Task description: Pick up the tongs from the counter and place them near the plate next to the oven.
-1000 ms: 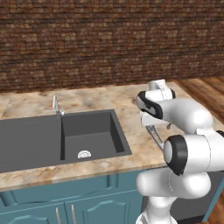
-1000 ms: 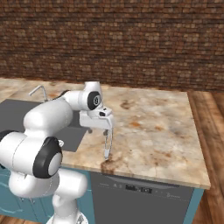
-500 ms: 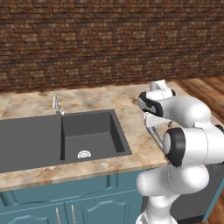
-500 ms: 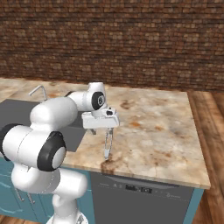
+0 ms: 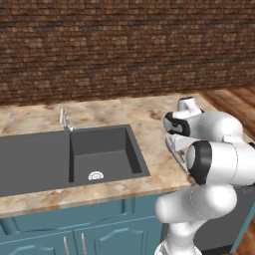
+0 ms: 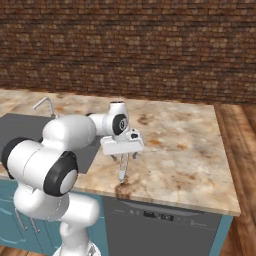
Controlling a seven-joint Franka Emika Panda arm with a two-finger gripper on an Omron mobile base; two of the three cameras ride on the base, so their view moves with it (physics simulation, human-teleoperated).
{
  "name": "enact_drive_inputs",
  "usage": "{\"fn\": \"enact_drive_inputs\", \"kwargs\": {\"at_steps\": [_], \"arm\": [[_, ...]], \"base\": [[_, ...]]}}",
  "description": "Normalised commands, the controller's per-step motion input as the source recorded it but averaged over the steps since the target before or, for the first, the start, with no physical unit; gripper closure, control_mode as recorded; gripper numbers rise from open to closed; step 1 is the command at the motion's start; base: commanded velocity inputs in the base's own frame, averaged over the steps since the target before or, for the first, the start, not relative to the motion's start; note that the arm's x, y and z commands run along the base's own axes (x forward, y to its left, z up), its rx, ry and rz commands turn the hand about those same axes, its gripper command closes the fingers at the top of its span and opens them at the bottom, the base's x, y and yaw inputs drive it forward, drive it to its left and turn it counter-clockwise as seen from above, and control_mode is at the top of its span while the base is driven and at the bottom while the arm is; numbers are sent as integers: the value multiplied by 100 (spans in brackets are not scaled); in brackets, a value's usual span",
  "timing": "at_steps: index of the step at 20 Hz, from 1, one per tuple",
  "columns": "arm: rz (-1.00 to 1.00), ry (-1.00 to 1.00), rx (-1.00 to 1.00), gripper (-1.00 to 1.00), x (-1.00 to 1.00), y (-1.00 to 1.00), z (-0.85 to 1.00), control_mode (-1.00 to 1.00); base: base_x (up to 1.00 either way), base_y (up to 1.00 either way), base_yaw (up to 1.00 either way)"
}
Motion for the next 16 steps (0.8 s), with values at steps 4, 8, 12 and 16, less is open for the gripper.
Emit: {"fn": "enact_drive_inputs", "kwargs": {"at_steps": [4,8,12,16], "arm": [[17,-8,15,-100,-6,-4,0,-100],[8,-18,8,-100,0,0,2,-100],[0,-3,0,-100,10,7,0,-100],[-1,0,0,-100,32,19,-8,-100]], "base": [[0,0,0],[0,0,0],[0,0,0],[0,0,0]]}}
